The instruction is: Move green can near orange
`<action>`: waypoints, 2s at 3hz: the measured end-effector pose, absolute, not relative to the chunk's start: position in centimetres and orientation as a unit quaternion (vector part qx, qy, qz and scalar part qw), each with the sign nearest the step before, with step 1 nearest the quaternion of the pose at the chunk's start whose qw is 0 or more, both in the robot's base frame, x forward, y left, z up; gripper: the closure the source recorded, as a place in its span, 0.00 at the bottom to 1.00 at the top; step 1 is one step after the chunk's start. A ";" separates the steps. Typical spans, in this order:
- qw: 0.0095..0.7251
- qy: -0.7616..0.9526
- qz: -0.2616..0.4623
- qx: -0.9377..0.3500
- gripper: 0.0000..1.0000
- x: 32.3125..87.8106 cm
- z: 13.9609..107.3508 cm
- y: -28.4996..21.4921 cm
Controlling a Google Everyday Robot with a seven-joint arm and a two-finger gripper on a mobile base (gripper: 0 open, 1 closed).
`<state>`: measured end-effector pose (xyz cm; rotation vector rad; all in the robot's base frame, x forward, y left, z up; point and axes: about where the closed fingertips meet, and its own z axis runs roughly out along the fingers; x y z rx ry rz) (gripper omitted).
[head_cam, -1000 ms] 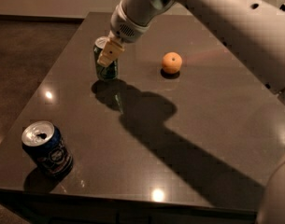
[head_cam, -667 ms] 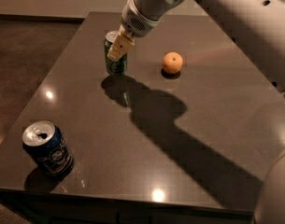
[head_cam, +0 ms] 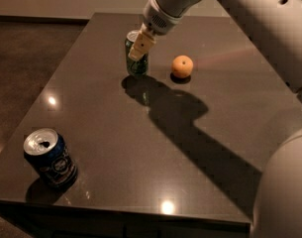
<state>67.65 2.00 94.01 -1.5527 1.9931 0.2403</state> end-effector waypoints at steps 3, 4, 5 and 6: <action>0.274 0.764 0.080 -0.579 0.42 68.7 92.0 0.3; 0.271 0.769 0.078 -0.574 0.19 69.0 91.8 -0.2; 0.271 0.773 0.073 -0.569 0.00 69.3 91.6 -0.8; 0.271 0.773 0.073 -0.569 0.00 69.3 91.6 -0.8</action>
Offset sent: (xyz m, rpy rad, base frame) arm 0.0105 -0.0208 -0.0187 -0.0451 0.0306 -0.0301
